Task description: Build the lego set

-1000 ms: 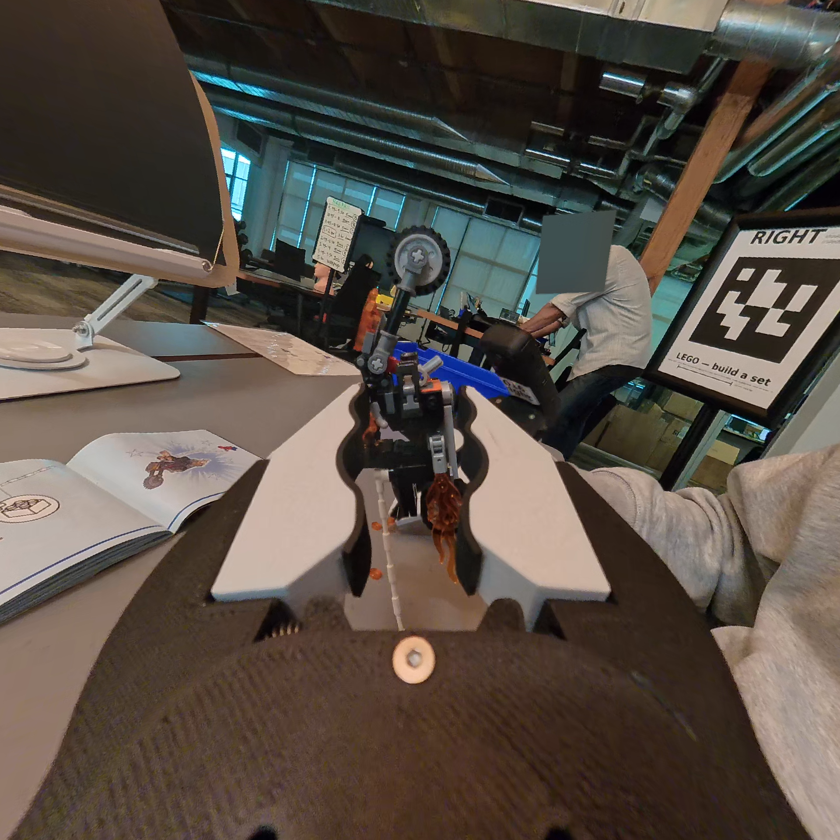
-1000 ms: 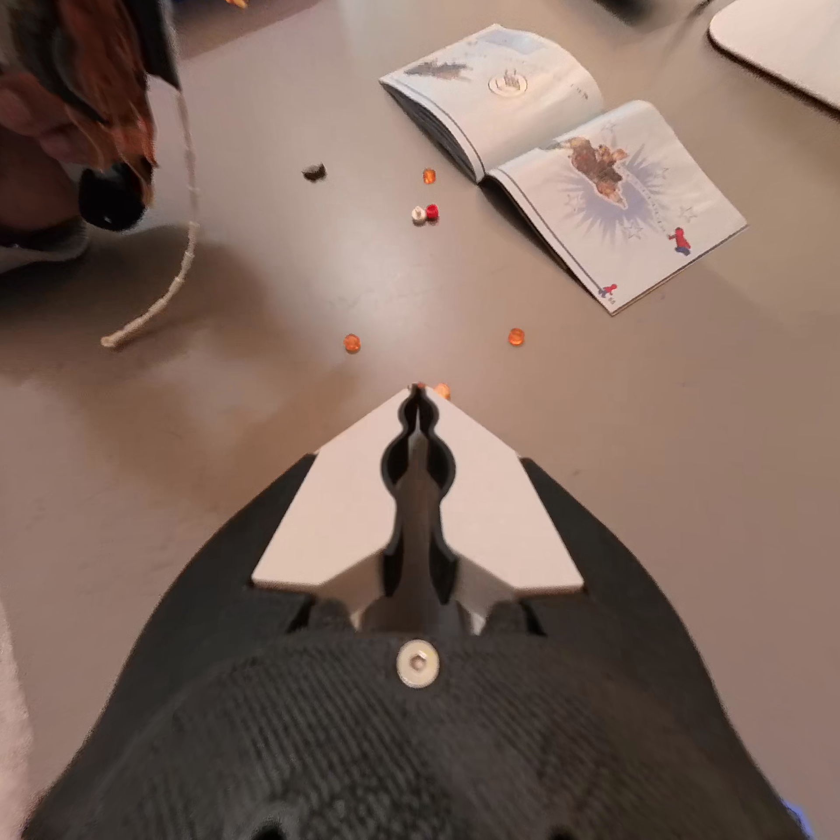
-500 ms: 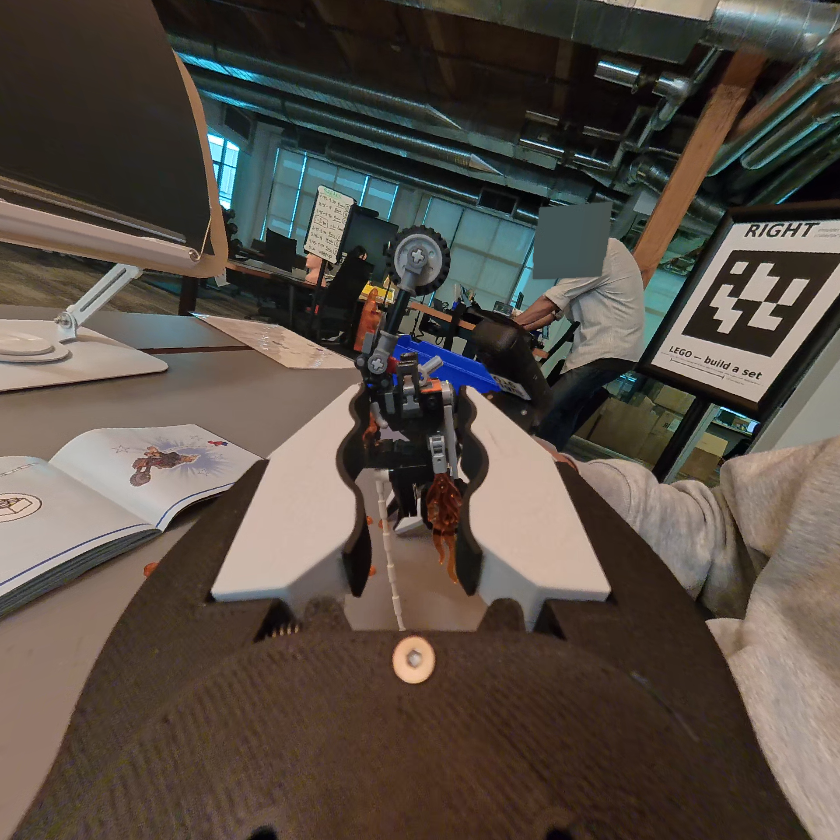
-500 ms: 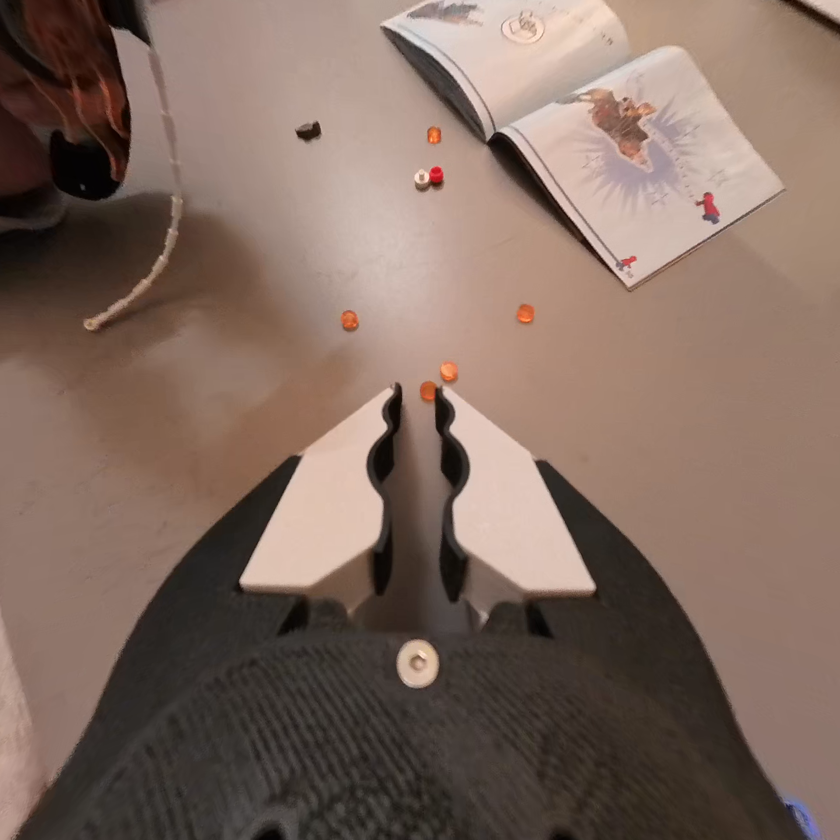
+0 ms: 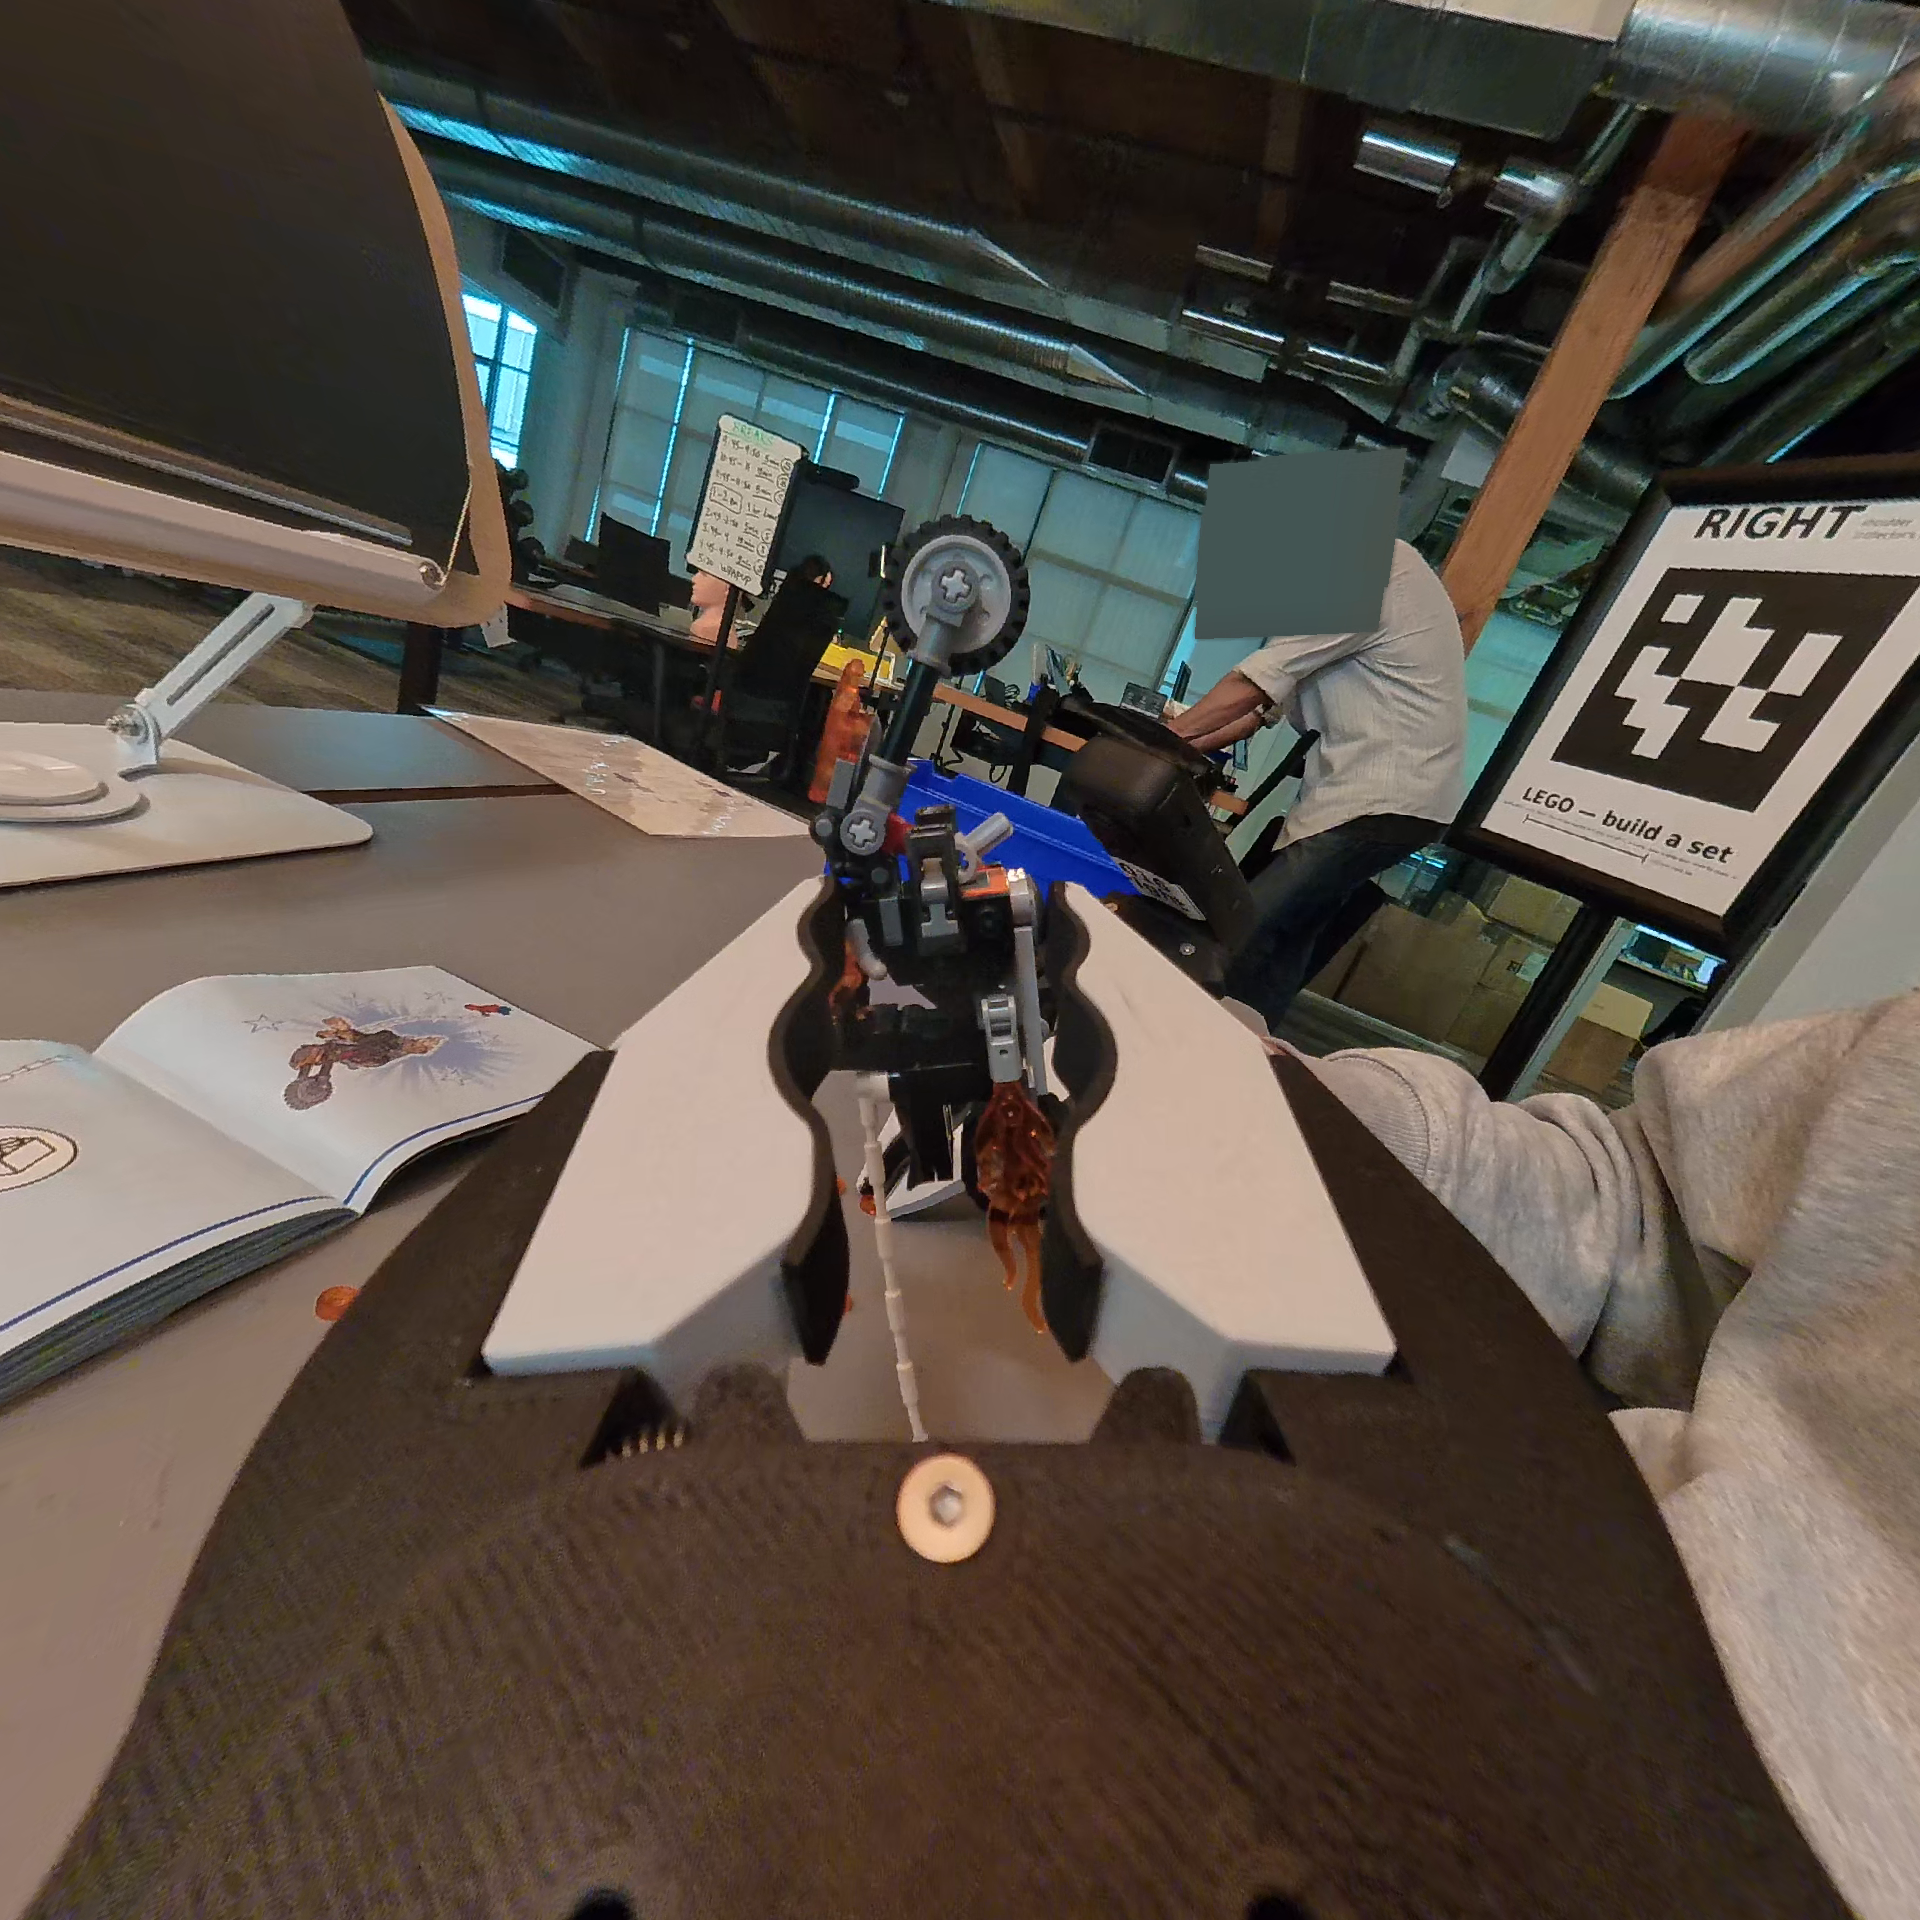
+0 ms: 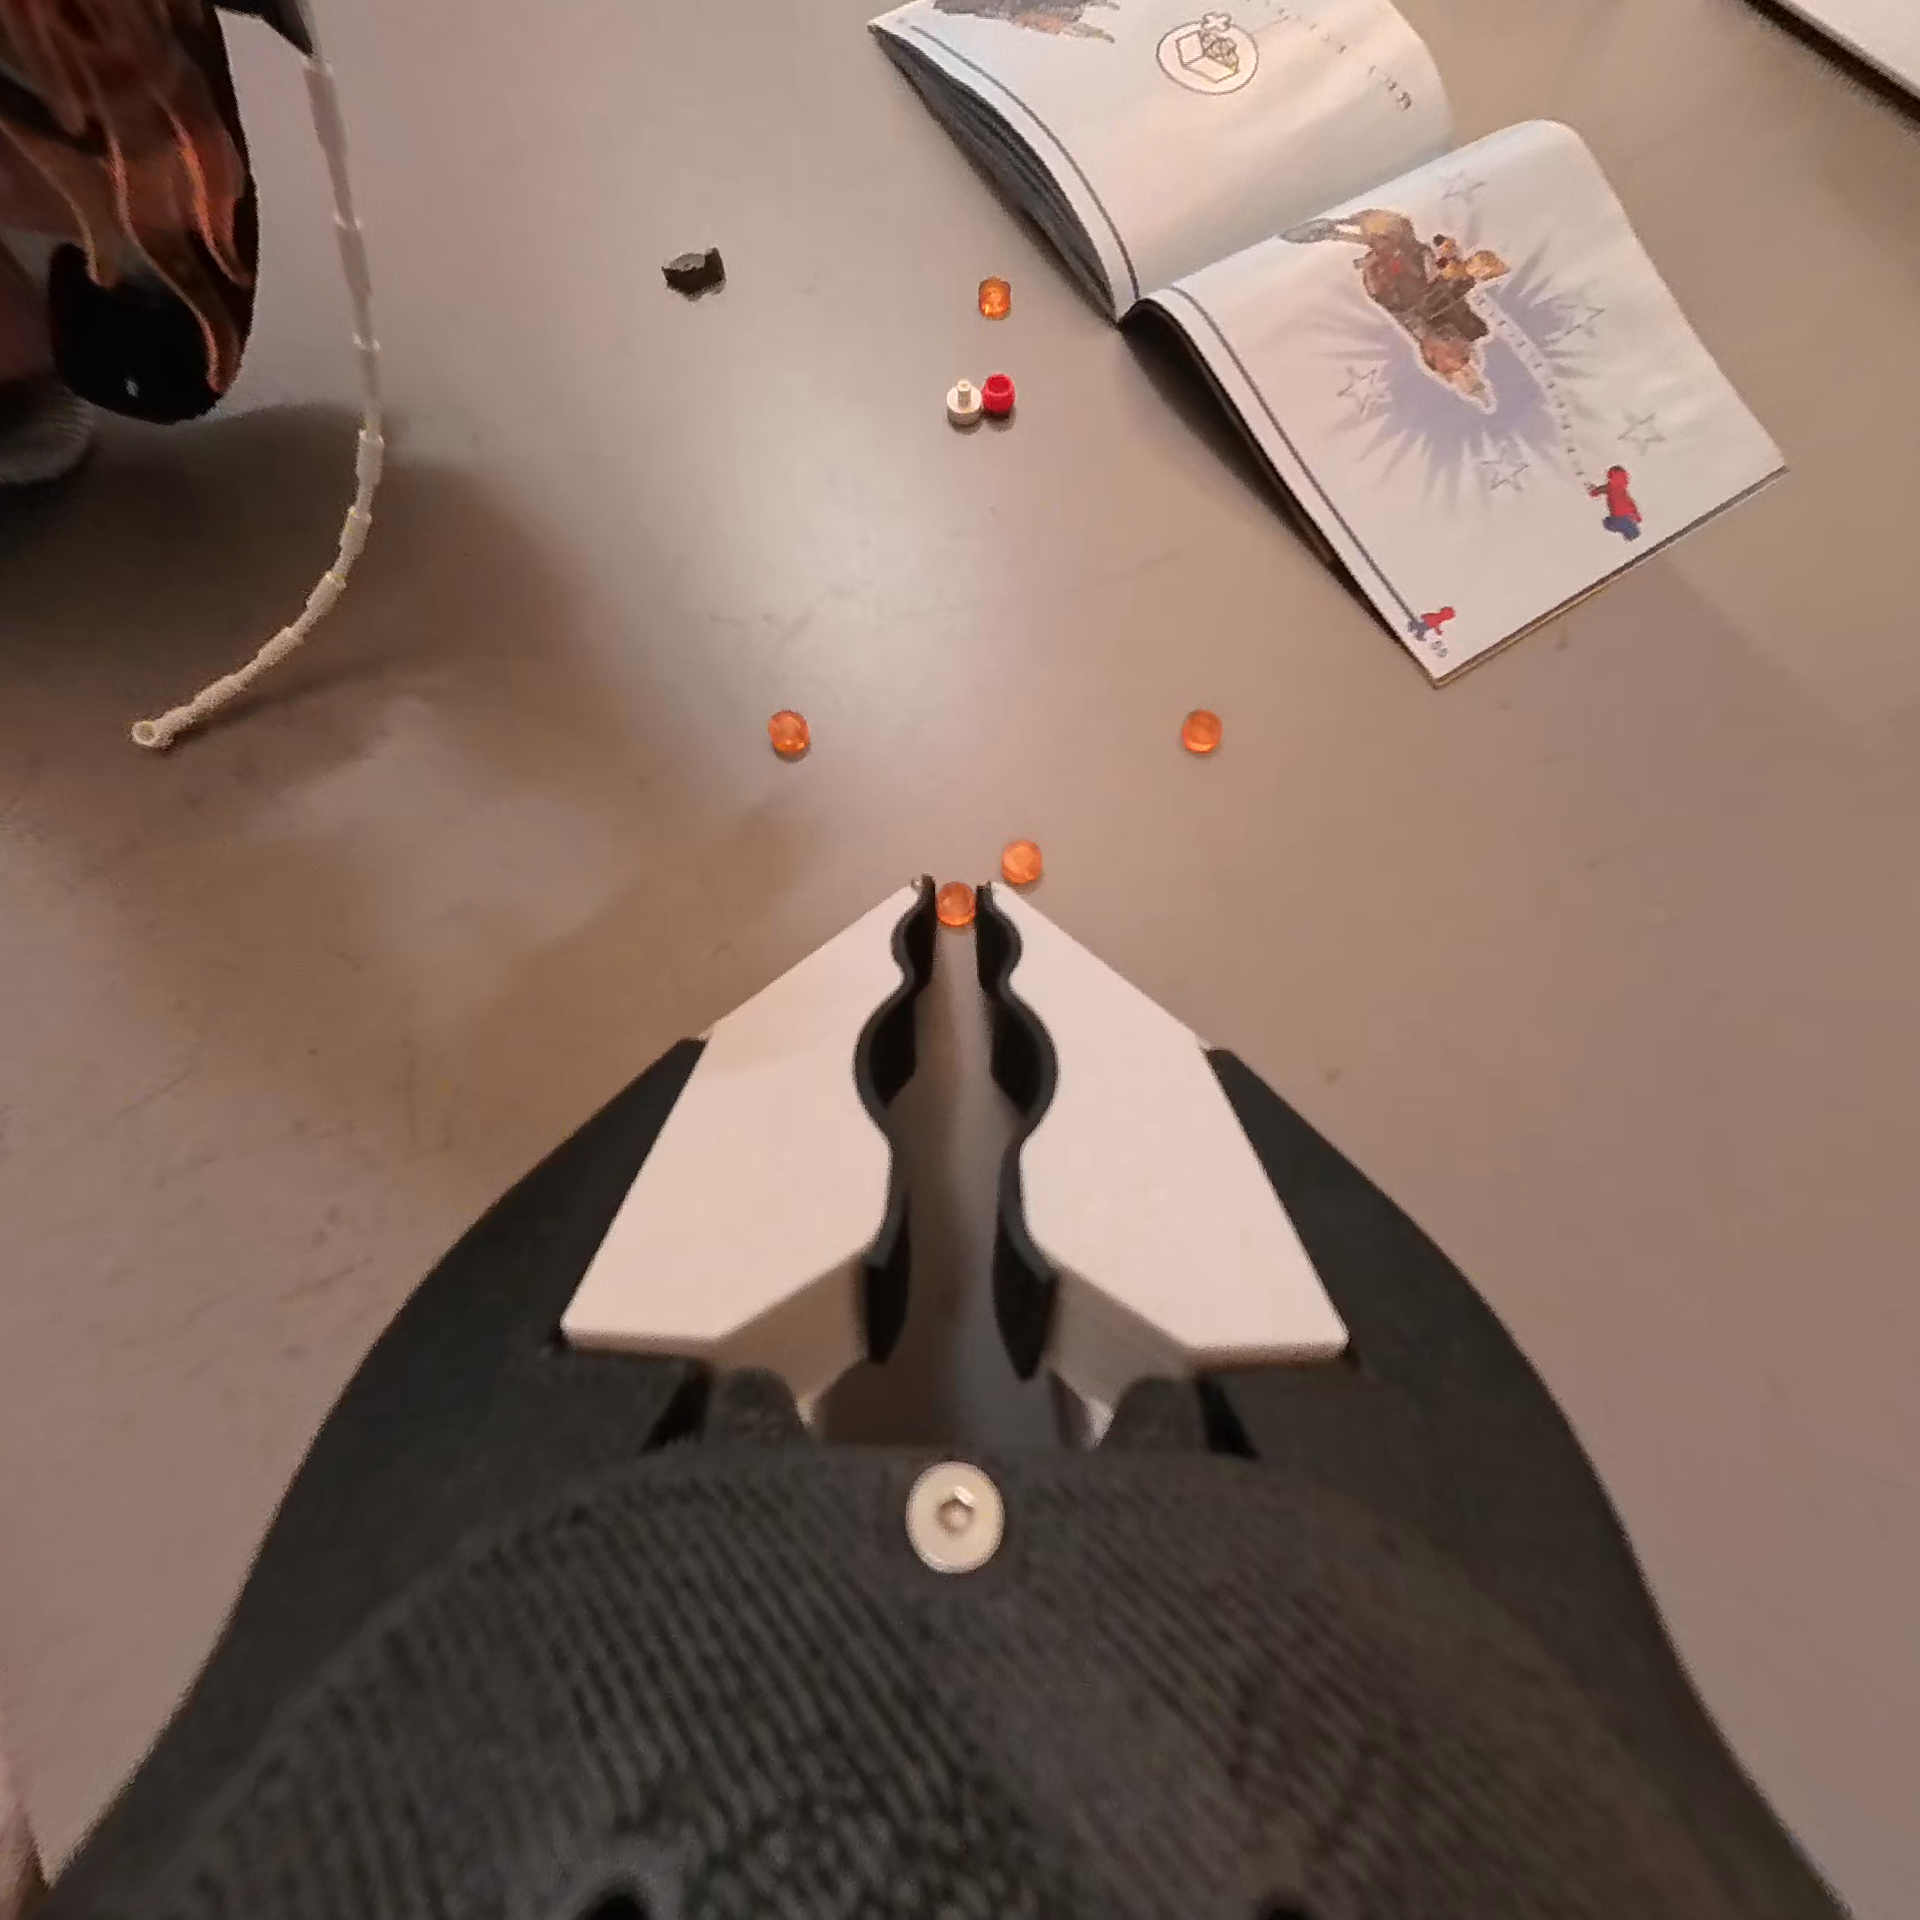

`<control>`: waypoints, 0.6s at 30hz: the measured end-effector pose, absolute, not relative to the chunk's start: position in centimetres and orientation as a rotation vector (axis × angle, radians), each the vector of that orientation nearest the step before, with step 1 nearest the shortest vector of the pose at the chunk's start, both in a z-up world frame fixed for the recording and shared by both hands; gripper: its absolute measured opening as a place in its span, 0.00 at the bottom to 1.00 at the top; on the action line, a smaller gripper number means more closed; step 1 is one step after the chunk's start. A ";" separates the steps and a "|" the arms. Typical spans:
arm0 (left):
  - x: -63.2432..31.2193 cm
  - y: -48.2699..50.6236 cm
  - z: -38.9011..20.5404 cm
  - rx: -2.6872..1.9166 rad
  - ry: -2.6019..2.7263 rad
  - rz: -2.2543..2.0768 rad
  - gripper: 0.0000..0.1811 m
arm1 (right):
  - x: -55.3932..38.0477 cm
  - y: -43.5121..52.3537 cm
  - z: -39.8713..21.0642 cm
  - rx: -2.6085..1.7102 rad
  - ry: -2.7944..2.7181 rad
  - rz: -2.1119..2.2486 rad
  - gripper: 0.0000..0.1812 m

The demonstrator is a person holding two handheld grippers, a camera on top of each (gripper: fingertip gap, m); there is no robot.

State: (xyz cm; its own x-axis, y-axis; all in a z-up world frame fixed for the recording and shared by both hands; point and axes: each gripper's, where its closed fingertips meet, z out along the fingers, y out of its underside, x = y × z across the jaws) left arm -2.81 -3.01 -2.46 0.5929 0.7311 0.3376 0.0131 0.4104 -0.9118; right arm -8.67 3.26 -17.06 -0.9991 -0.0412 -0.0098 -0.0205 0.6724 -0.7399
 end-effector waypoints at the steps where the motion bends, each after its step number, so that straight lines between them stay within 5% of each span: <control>1: -2.8 -3.0 -2.5 -1.066 -0.835 0.524 0.19 | -8.7 3.3 -17.1 -0.055 2.851 -1.261 0.03; 6: -2.8 -2.9 -2.5 -1.068 -0.835 0.522 0.19 | -8.3 3.0 -15.5 -0.089 2.813 -1.347 0.03; 13: -2.5 -1.7 -2.4 -1.111 -0.786 0.501 0.20 | -5.7 1.9 -4.8 -0.306 2.595 -1.813 0.03; 18: -1.9 0.0 -2.4 -1.204 -0.711 0.529 0.19 | -2.4 1.1 -1.3 -0.214 2.328 -1.660 0.03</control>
